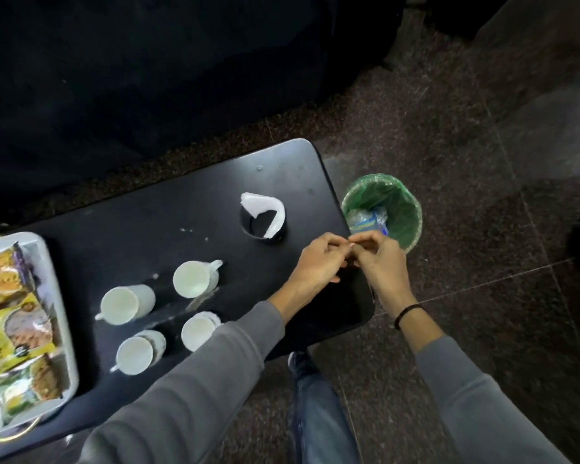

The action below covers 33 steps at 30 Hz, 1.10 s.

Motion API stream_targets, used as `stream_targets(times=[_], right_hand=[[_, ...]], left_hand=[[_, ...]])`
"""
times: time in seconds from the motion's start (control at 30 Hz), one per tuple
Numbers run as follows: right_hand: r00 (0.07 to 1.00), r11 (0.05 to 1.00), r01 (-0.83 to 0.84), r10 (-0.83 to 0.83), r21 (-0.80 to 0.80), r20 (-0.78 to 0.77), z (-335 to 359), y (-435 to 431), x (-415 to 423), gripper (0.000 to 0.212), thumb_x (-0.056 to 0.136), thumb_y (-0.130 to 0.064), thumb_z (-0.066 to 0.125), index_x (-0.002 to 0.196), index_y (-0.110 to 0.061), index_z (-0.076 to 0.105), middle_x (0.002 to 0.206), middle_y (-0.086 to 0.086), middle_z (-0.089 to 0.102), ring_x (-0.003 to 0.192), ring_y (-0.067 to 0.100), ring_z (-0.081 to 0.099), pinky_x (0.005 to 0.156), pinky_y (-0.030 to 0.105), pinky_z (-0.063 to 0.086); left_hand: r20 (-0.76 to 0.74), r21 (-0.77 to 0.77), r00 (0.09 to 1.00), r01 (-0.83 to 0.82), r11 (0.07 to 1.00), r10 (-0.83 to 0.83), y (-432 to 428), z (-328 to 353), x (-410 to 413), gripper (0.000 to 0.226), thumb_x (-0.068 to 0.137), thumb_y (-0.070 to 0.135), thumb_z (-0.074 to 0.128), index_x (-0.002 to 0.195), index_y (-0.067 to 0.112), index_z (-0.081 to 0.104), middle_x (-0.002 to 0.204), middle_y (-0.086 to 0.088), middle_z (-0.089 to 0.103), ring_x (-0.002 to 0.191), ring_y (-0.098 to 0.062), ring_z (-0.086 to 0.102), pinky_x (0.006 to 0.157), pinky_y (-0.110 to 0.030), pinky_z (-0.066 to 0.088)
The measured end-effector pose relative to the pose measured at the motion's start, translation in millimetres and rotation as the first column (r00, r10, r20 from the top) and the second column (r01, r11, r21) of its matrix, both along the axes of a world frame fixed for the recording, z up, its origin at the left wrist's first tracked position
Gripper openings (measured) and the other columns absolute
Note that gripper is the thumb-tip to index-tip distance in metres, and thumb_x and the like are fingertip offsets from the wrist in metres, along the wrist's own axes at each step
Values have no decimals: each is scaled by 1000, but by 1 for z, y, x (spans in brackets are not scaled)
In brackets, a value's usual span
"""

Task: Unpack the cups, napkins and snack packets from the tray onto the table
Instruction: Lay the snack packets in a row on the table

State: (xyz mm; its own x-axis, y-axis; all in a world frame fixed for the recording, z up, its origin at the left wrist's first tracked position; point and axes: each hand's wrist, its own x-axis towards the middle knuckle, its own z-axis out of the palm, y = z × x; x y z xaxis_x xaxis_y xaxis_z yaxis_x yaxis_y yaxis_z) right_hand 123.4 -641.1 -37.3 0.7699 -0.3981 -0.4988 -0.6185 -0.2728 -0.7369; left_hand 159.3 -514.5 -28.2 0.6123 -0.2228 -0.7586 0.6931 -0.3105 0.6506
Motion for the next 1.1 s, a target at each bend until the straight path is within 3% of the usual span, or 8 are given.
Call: stream_targets(times=[0.1, 0.3, 0.57, 0.67, 0.83, 0.97, 1.1], right_hand=[[999, 998, 26, -24, 52, -23, 24, 45, -21, 16, 91, -3, 71, 90, -19, 73, 93, 10, 78, 93, 27, 76, 84, 46, 64], [997, 997, -71, 71, 14, -1, 58, 146, -44, 9, 91, -11, 74, 94, -18, 78, 87, -2, 78, 83, 10, 76, 79, 43, 66], [946, 948, -317, 315, 29, 73, 87, 317, -47, 12, 90, -10, 74, 98, -19, 79, 93, -6, 80, 88, 11, 76, 88, 45, 63], [915, 917, -398, 393, 40, 89, 88, 381, -46, 12, 92, -9, 72, 99, -17, 78, 93, -8, 78, 88, 7, 75, 86, 37, 64], [851, 850, -524, 519, 58, 80, 68, 484, -43, 12, 94, -9, 70, 99, -16, 77, 91, -3, 78, 83, 11, 75, 78, 37, 65], [797, 795, -604, 603, 59, 34, 39, 554, -34, 8, 93, -14, 73, 98, -17, 78, 89, -1, 79, 85, 17, 76, 81, 41, 64], [749, 746, -660, 663, -89, 4, 6, 599, -11, 5, 92, -19, 72, 93, -23, 76, 98, -10, 75, 92, 8, 71, 78, 20, 58]], left_hand=[[57, -14, 998, -13, 1000, 14, 53, 20, -22, 11, 95, 24, 62, 103, 23, 70, 103, -4, 77, 98, -18, 74, 69, -32, 60], [137, -7, 984, -111, 994, 111, 167, 49, -47, 12, 96, 19, 61, 102, 20, 71, 102, -5, 77, 99, -19, 74, 73, -37, 62], [194, -25, 901, -391, 920, 388, 334, 73, -80, 15, 96, 17, 62, 106, 12, 73, 102, -9, 78, 95, -22, 76, 60, -27, 58], [214, -8, 871, -452, 892, 443, 397, 73, -92, 14, 95, 18, 63, 104, 14, 73, 102, -8, 77, 94, -20, 76, 59, -25, 58], [200, 9, 838, -520, 854, 508, 503, 59, -108, 11, 96, 17, 63, 102, 14, 72, 99, -7, 77, 88, -16, 75, 59, -27, 56], [170, 48, 825, -553, 832, 539, 572, 36, -111, 9, 93, 19, 65, 97, 17, 72, 96, -5, 78, 89, -20, 76, 58, -27, 54], [204, 168, 832, -549, 819, 516, 620, -1, -100, 11, 94, 19, 65, 102, 15, 72, 97, -2, 74, 88, -22, 71, 68, -31, 53]])
